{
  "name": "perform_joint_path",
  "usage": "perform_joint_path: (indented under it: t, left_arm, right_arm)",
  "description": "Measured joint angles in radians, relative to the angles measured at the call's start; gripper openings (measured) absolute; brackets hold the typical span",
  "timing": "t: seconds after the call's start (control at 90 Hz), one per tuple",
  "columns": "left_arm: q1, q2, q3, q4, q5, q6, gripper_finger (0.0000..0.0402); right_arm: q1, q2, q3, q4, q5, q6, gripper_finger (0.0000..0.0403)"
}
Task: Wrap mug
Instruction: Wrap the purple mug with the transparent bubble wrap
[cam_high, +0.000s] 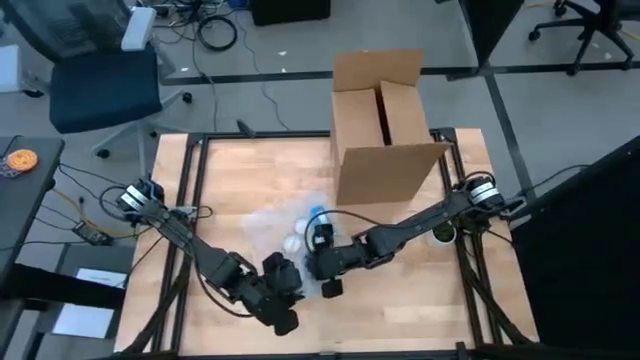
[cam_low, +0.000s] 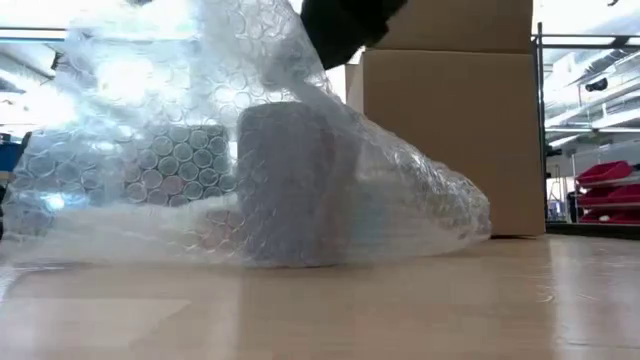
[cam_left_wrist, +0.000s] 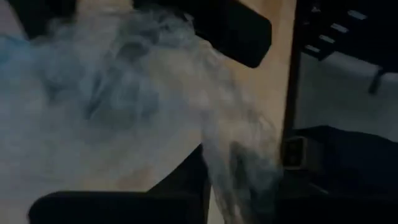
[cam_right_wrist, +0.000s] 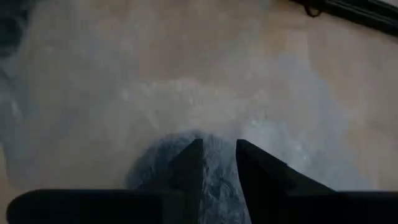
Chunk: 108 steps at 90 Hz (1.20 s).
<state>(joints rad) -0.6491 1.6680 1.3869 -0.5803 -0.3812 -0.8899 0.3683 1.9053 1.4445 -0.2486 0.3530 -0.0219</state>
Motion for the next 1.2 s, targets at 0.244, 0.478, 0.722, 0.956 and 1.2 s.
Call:
perform_joint_path:
  t: [0.244,0.478,0.722,0.956,1.2]
  left_arm:
    - [0.001,0.000,0.000,0.114,0.000,0.044,0.0077]
    - [0.002,0.000,0.000,0.229,-0.002,0.165,0.0079]
    - [0.002,0.000,0.000,0.230,-0.034,0.210,0.0078]
    - [0.003,0.000,0.000,0.166,-0.149,0.236,0.0078]
    - [0.000,0.007,0.000,-0.015,-0.392,0.280,0.0078]
  right_arm:
    - [0.004,0.007,-0.001,0.034,-0.075,-0.002,0.0073]
    - [0.025,0.007,-0.001,0.104,-0.172,-0.012,0.0073]
    - [0.029,0.007,-0.001,0.123,-0.271,0.021,0.0073]
    - [0.028,0.007,-0.001,0.116,-0.270,0.027,0.0073]
    - [0.025,0.000,-0.001,0.112,-0.261,0.031,0.0073]
